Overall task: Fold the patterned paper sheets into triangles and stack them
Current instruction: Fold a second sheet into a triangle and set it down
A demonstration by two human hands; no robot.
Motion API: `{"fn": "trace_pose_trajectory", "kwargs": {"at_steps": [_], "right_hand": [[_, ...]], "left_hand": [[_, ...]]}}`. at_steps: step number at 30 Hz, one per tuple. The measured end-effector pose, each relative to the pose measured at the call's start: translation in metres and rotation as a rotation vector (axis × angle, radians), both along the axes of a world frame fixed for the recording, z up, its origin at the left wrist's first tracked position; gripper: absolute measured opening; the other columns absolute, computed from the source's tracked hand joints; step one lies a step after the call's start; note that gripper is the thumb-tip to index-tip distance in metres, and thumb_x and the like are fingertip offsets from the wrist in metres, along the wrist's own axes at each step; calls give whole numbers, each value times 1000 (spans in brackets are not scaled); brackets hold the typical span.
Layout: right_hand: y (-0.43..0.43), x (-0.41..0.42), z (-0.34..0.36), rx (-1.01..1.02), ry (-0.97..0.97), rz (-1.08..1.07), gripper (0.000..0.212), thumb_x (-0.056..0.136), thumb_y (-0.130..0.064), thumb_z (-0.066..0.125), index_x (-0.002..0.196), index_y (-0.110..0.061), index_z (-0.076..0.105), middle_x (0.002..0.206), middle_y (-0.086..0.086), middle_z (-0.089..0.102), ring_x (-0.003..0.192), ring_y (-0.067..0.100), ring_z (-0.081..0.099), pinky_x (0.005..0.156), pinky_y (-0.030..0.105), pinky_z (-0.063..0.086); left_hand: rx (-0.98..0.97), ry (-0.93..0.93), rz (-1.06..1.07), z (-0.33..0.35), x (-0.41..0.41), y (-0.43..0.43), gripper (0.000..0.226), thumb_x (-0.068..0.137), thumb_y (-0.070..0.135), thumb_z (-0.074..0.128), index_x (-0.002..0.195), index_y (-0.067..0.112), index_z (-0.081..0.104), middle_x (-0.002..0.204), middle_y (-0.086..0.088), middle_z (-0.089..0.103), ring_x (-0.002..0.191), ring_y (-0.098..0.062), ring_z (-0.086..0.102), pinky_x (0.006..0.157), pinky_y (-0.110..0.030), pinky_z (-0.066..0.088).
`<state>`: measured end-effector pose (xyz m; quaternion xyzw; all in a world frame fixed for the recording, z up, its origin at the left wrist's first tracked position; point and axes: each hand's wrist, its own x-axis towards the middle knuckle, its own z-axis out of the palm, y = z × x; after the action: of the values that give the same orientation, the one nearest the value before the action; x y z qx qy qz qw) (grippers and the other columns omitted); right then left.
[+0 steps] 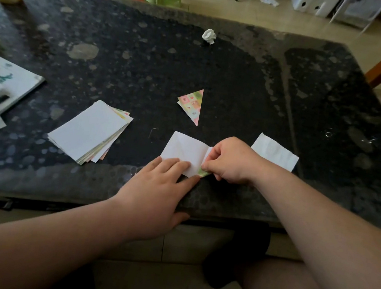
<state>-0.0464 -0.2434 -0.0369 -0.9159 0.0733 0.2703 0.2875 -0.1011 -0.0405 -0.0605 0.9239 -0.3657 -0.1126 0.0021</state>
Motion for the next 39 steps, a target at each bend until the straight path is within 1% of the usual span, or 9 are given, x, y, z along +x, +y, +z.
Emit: {"fn": "trace_pose_trajectory", "kwargs": {"at_steps": [5, 10, 13, 16, 18, 24, 27, 32, 39], "right_hand": [[1, 1, 0, -4, -9, 8, 19, 92, -15, 69, 74, -15, 76, 50, -4, 66, 39, 0, 55, 44, 18, 42], [1, 0, 3, -1, -1, 23, 21, 94, -17, 69, 73, -16, 76, 50, -4, 66, 39, -1, 55, 50, 21, 43], [1, -1, 1, -4, -14, 27, 21, 93, -19, 70, 72, -18, 73, 50, -3, 66, 40, 1, 56, 48, 21, 44], [-1, -1, 3, -2, -25, 5, 16, 89, -23, 78, 79, -16, 68, 54, 0, 68, 49, 13, 60, 43, 21, 46], [-6, -2, 9, -11, 19, 9, 23, 86, -29, 83, 81, -15, 65, 56, 1, 68, 47, 16, 58, 42, 22, 46], [-3, -3, 14, -83, 85, 59, 35, 84, -40, 83, 74, -16, 60, 58, 0, 69, 45, 17, 57, 52, 26, 46], [-2, -1, 11, -94, 94, 74, 36, 86, -39, 82, 71, -18, 56, 54, -2, 68, 43, 16, 57, 48, 22, 43], [-8, 1, 10, -76, 134, 76, 31, 88, -30, 81, 76, -18, 54, 54, -2, 67, 39, 13, 56, 47, 23, 41], [-26, 6, 12, -29, 175, -34, 23, 91, -19, 78, 83, -15, 57, 59, 3, 68, 43, 14, 56, 44, 21, 41]], "left_hand": [[-1, 4, -1, 3, 3, -3, 81, 92, 72, 44, 160, 36, 17, 167, -3, 15, 153, -26, 13, 127, -47, 10], [16, 6, -17, 8, 4, -4, 83, 92, 73, 44, 160, 36, 14, 169, 1, 7, 154, -23, 9, 127, -49, 4], [45, -14, -62, 11, 6, -9, 86, 91, 73, 45, 160, 29, 18, 166, 4, 12, 152, -21, 10, 126, -51, 0], [79, -5, -91, 15, 7, -12, 89, 91, 75, 44, 160, 26, 18, 159, 7, 24, 148, -19, 19, 125, -51, -3], [105, -3, -99, 17, 6, -13, 93, 90, 77, 42, 161, 24, 15, 158, 6, 25, 148, -20, 21, 125, -54, -5], [157, -15, -113, 17, 3, -18, 102, 88, 83, 36, 161, 16, 16, 158, 0, 27, 147, -24, 22, 124, -59, -6], [159, -19, -115, 17, 4, -19, 103, 87, 85, 37, 161, 16, 16, 157, 0, 28, 147, -24, 22, 124, -60, -3], [159, -7, -115, 17, 5, -17, 104, 85, 86, 38, 162, 18, 15, 158, 1, 27, 148, -23, 21, 124, -60, -4], [151, -4, -118, 17, 5, -18, 103, 85, 85, 40, 160, 19, 19, 157, 1, 29, 147, -24, 23, 124, -60, -4]]}}
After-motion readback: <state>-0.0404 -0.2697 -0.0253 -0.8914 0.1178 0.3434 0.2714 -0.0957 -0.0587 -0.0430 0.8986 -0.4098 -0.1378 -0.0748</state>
